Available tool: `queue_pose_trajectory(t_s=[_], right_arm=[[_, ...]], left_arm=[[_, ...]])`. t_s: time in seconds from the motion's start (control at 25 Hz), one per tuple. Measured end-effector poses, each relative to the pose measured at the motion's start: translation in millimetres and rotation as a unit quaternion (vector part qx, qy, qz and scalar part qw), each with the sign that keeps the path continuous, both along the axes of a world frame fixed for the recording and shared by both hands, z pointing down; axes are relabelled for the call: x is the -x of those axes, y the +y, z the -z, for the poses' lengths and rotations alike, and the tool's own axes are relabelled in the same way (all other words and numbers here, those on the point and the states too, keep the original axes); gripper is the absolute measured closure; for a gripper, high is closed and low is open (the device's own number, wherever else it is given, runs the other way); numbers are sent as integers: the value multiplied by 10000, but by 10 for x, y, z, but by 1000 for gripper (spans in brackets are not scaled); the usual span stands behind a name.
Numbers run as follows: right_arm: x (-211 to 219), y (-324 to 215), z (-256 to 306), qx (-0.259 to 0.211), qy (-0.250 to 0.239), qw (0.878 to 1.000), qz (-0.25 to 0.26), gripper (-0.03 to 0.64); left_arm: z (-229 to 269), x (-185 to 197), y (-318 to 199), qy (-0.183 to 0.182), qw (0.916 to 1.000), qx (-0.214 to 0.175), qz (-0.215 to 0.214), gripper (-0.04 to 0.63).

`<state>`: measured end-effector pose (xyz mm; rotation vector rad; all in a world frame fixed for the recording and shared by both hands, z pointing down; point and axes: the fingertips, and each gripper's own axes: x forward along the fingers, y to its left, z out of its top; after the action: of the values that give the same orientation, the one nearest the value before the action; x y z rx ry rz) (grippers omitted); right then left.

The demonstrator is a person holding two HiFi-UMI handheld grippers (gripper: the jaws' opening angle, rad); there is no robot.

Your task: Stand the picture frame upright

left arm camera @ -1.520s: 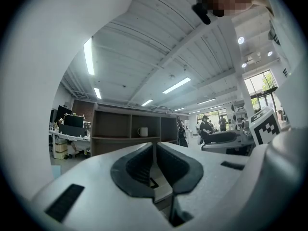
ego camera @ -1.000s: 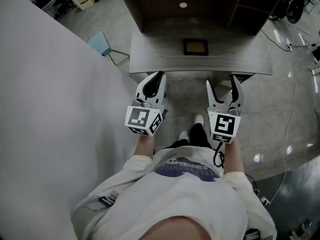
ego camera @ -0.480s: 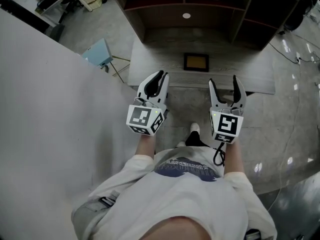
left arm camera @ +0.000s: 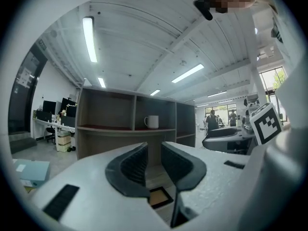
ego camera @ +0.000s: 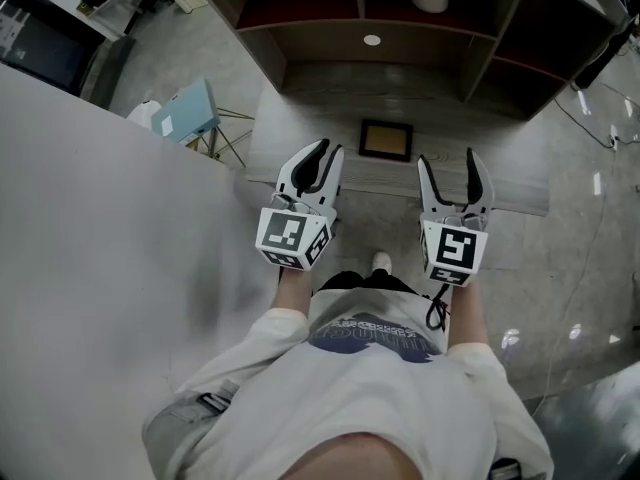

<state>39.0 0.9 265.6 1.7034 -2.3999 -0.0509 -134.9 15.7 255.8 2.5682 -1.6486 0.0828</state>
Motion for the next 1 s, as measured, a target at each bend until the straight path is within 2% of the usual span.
queue_pose_trajectory(t_s=[0.28,0.52,1.0], right_arm=[[26,-220,-410,477,-36,9988,35,316],[71,-524,-760,861,-11,9962,-144,316],[377,-1569,-772,785,163,9944,-686,316]], left_arm=[[-421,78,-189,-61,9985,534,96,528],[-798,135,-517,-22,9958,912,-73,525],[-770,567,-1707,95,9954,832,-475,514]])
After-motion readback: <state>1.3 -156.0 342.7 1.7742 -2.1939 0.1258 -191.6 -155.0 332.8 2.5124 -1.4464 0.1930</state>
